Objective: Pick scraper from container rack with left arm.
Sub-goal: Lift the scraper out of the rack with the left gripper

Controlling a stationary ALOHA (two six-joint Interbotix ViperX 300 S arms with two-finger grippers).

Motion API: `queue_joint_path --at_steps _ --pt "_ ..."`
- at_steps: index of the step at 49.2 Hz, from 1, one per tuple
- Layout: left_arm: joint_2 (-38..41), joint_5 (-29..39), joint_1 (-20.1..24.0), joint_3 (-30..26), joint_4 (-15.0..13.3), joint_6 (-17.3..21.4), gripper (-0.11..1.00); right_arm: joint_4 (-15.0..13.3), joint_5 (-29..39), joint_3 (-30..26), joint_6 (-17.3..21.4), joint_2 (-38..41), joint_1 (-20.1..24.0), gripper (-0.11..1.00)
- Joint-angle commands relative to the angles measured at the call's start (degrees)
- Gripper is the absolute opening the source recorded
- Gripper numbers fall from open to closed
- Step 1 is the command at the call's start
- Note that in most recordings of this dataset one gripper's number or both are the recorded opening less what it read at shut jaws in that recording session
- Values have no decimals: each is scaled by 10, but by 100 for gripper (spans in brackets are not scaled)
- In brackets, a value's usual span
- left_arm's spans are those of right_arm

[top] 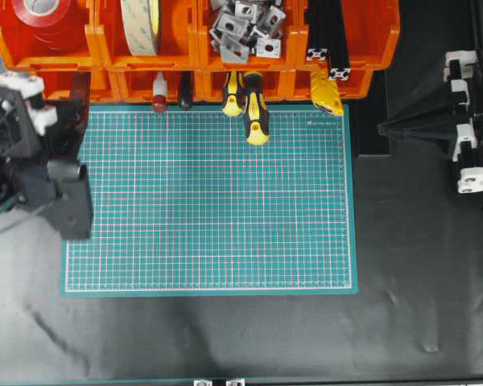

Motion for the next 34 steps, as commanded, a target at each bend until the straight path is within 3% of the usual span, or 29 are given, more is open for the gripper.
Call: queue_joint_path --at_steps 1,9,22,34 --pt "-3 53 -40 -47 2 1 32 1 -4 -6 0 4 -1 0" --pt "-2 120 -95 -99 3 18 22 1 -4 -3 0 4 -1 0" --pt "6 201 -168 -186 4 93 20 1 -4 -1 0 3 -4 0" --pt "62 176 -214 -289 4 156 20 3 -2 -3 13 -11 -6 0"
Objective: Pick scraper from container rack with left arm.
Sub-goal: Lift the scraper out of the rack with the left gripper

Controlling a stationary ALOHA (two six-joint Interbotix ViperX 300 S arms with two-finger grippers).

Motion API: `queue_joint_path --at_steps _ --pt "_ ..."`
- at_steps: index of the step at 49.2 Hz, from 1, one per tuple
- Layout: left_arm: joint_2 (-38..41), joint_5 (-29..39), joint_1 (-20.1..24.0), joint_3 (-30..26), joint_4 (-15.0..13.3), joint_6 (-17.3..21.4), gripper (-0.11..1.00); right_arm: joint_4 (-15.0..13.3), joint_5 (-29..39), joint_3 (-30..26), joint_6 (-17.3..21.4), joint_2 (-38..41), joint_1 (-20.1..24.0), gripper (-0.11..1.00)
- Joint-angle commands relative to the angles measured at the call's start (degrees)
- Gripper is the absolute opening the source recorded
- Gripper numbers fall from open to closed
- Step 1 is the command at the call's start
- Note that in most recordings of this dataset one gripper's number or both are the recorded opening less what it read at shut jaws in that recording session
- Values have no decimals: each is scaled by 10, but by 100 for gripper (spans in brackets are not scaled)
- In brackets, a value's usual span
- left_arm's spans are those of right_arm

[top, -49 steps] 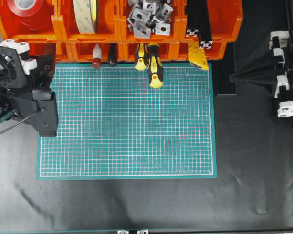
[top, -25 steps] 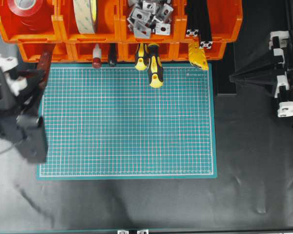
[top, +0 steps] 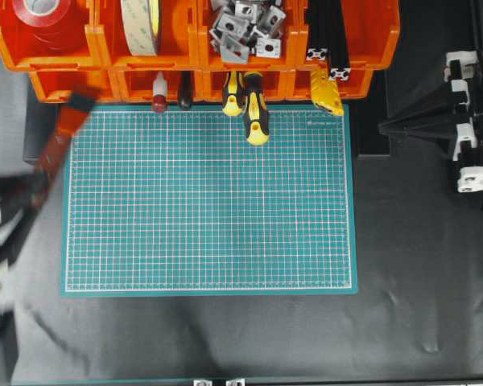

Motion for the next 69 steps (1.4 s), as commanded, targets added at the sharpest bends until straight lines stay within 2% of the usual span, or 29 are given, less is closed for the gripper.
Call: queue_joint_path --at_steps 1,5,10,21,29,37,49,61,69 --pt "25 -22 -8 -62 4 20 20 3 0 -11 10 -1 -2 0" --pt "54 -61 -2 -84 5 38 20 4 11 -11 27 -4 -2 0" --pt "76 -126 23 -84 5 59 20 3 24 -11 40 -4 -2 0" --pt "99 -273 105 -40 5 120 20 3 31 -12 62 -8 -3 0" --pt "102 -431 179 3 5 125 20 3 41 -14 70 -11 -3 0" --pt "123 -528 241 40 5 124 20 3 44 -18 70 -22 -4 0" --pt "163 -589 284 56 5 123 20 3 65 -35 70 -59 -10 0" --pt "167 -597 285 56 4 119 20 3 96 -38 71 -64 -10 0" --pt "165 -611 286 59 4 95 20 3 98 -37 71 -62 -13 0"
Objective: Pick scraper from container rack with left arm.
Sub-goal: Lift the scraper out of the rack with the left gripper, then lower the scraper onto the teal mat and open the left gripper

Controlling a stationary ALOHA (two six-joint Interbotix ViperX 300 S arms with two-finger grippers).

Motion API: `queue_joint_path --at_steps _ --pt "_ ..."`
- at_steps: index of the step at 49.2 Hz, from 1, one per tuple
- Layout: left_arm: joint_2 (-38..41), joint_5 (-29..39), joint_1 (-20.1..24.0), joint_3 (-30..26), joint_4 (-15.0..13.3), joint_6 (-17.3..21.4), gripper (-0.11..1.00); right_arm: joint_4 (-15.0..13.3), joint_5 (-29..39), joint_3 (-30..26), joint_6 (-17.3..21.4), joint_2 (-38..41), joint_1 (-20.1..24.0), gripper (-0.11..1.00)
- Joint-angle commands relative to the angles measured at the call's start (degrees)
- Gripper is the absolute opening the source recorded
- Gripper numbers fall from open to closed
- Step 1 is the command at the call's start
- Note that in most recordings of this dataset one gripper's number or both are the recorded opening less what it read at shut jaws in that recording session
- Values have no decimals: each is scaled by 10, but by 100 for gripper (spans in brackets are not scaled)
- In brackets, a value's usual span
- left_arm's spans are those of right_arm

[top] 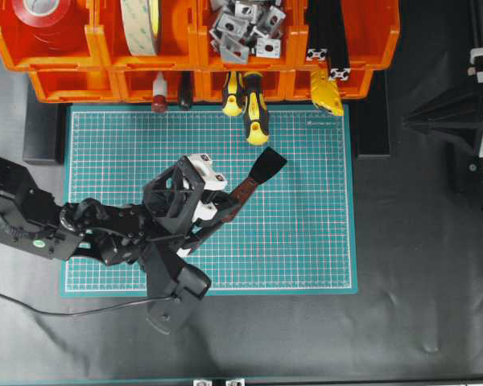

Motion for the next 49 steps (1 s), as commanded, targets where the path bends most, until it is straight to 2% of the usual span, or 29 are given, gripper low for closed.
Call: queue_joint_path --at_steps 1,8,12,24,32,36,38,42,45,49 --pt "-12 -12 2 -6 3 -18 20 1 3 -18 1 5 -4 0" --pt "-13 -13 8 -4 3 -59 20 2 4 -18 0 5 -5 0" --pt "-14 -13 15 0 3 -69 20 1 6 -17 0 5 -7 0" --pt "-21 -21 21 10 3 -71 22 2 21 -18 0 4 -12 0" --pt "-22 -40 21 11 2 -87 68 1 28 -17 0 4 -19 0" --pt "-22 -39 20 11 1 -124 86 2 34 -17 0 4 -23 0" --pt "-24 -37 19 11 1 -151 91 1 35 -18 0 3 -25 0" --pt "-31 -31 18 13 1 -212 91 2 38 -18 1 3 -25 0" --pt "-38 -18 12 18 -2 -273 91 1 41 -18 0 2 -25 0" --pt "-49 18 1 22 -4 -384 91 2 46 -18 1 2 -25 0"
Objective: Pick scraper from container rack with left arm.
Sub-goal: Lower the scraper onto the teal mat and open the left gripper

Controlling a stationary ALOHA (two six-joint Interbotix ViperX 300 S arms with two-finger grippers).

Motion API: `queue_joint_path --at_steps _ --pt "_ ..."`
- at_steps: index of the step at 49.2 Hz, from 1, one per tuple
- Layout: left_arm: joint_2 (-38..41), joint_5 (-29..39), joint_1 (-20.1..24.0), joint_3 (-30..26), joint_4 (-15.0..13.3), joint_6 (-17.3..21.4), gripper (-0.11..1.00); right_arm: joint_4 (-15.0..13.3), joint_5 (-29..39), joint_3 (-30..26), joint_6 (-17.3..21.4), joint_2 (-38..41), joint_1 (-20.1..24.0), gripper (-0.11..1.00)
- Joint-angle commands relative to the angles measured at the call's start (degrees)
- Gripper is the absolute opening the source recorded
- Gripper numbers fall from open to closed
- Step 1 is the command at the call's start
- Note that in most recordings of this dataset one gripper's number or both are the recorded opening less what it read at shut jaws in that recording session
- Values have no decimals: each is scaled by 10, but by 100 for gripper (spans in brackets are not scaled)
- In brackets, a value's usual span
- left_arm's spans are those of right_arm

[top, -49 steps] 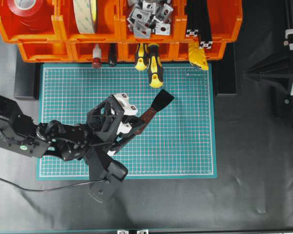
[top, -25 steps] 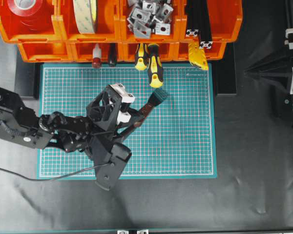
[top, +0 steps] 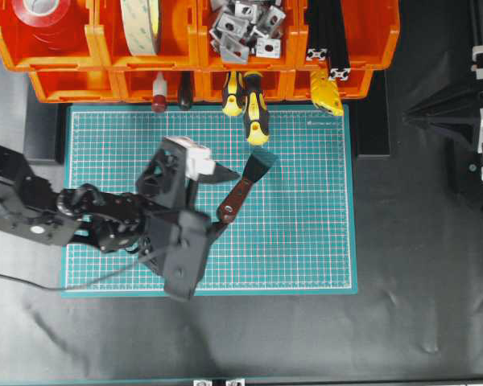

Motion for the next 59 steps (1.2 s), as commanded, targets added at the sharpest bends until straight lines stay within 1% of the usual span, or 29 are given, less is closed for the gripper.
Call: queue_joint_path --at_steps 1,6,9,12,15,20,28,34,40,43,48,53,59 --pt "-32 37 -15 -1 -2 -114 91 1 4 -18 1 4 -1 0" --pt "-43 55 -24 11 -2 -251 91 2 8 -17 0 4 -1 0" --pt "-50 52 -25 25 -2 -319 91 1 10 -17 0 4 -1 0" --pt "-57 43 -26 38 -2 -365 91 1 12 -17 0 4 -3 0" --pt "-64 29 -26 51 -2 -383 91 1 17 -17 0 4 -9 0" --pt "-79 19 -27 69 -2 -393 91 2 18 -18 0 1 -18 0" --pt "-120 17 -37 96 -1 -388 91 1 19 -18 0 -4 -21 0" --pt "-178 15 -52 126 -1 -384 91 1 19 -20 0 -10 -22 0" --pt "-259 11 -69 170 0 -381 91 1 19 -26 -1 -21 -21 0" --pt "-306 3 -80 194 1 -368 91 2 19 -31 -1 -27 -21 0" --pt "-386 -11 -85 230 1 -333 91 2 18 -37 -2 -36 -22 0" --pt "-460 -10 -84 249 1 -294 90 1 19 -39 -2 -41 -22 0" --pt "-540 -6 -83 258 1 -253 89 1 17 -40 -2 -43 -21 0"
